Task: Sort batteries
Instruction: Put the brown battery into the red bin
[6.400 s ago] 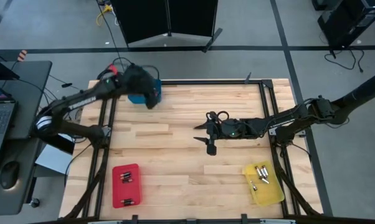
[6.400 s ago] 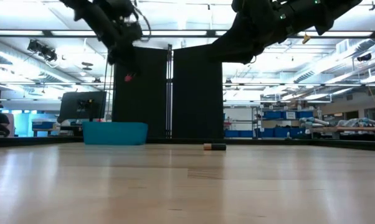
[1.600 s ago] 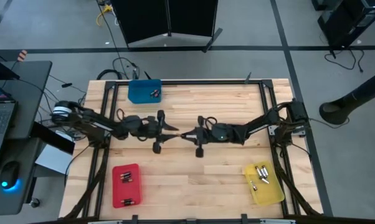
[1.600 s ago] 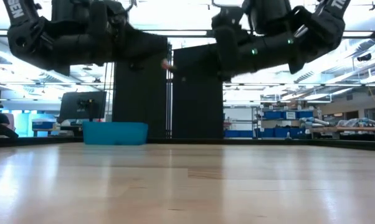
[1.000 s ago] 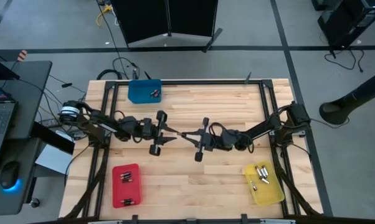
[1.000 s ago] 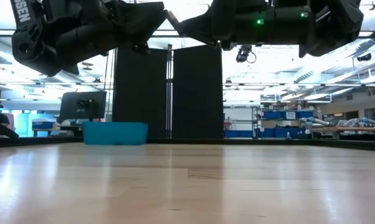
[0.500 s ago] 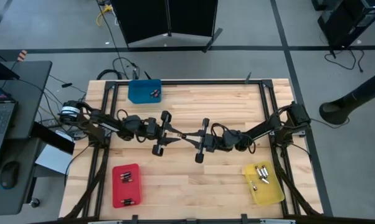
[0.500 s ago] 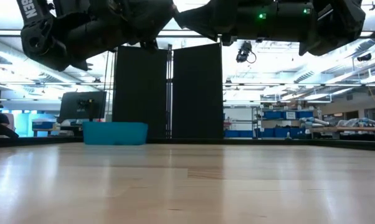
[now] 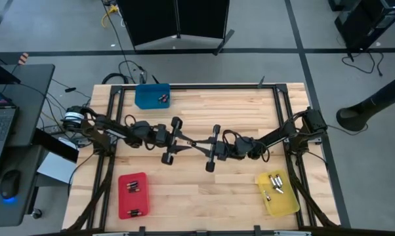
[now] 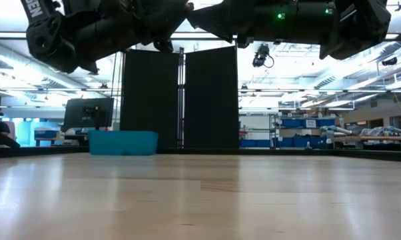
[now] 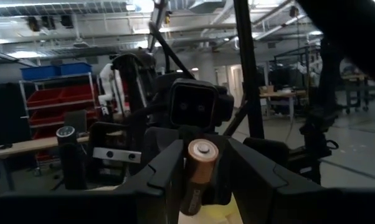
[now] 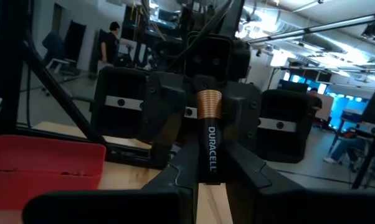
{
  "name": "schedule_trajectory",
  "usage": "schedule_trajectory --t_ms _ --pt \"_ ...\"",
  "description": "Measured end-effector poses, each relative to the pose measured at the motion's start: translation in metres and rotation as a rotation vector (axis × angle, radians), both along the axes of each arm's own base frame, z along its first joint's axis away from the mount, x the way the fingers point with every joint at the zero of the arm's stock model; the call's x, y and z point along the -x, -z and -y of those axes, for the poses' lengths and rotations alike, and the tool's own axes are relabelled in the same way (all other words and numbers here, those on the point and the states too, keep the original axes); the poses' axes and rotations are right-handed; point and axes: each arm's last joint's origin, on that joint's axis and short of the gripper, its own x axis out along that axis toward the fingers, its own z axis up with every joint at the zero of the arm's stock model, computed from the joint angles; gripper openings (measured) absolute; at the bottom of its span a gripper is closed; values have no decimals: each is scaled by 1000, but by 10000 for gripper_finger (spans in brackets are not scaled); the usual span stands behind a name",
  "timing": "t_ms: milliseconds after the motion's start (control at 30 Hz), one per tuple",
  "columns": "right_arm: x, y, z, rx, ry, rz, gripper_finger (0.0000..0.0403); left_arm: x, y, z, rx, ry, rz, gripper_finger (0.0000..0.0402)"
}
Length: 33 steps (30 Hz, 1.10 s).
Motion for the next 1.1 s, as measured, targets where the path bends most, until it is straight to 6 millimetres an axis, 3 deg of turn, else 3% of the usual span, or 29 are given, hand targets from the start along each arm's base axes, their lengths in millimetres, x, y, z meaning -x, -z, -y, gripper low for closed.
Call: schedule_trajectory --t_ms 267,533,900,1100 --pt "0 -1 0 0 -11 9 58 -9 -5 1 -34 18 -20 123" --pt "0 -1 0 -9 -11 12 58 -9 -6 2 -44 13 -9 54" --pt "0 3 3 -22 67 -33 173 -4 -15 3 -45 26 -37 54" --pt "-3 18 16 15 158 -188 199 11 -32 4 -78 39 -108 54"
